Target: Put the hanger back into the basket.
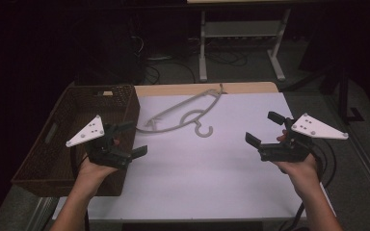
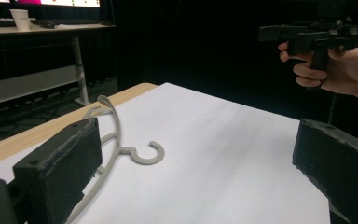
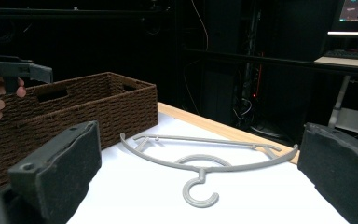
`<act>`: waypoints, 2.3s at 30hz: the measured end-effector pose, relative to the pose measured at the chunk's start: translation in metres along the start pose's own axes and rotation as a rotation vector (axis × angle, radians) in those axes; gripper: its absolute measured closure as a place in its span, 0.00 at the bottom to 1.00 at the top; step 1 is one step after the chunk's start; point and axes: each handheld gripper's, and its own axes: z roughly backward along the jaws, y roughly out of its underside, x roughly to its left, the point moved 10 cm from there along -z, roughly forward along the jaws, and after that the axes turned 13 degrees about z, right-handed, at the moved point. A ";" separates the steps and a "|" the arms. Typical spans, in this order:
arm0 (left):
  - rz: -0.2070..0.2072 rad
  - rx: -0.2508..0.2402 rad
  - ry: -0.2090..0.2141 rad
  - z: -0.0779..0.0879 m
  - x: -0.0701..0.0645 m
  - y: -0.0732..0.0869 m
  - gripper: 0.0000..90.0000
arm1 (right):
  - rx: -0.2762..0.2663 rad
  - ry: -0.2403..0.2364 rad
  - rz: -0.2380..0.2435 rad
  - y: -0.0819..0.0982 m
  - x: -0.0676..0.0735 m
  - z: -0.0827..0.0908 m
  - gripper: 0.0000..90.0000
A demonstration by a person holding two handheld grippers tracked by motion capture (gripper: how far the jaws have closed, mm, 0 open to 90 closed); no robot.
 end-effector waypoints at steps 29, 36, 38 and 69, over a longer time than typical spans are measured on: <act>-0.032 0.106 0.021 -0.061 -0.015 0.002 0.01 | 0.035 0.027 -0.020 0.008 -0.010 0.004 0.00; -0.032 0.123 0.018 -0.073 -0.013 0.003 0.01 | 0.034 0.022 -0.021 0.007 -0.010 0.003 0.00; -0.027 0.124 0.021 -0.077 -0.012 0.003 0.01 | 0.029 0.023 -0.016 0.007 -0.011 0.003 0.00; -0.069 0.212 -0.062 -0.135 0.023 0.022 0.02 | 0.026 0.022 -0.016 0.006 -0.011 0.003 0.00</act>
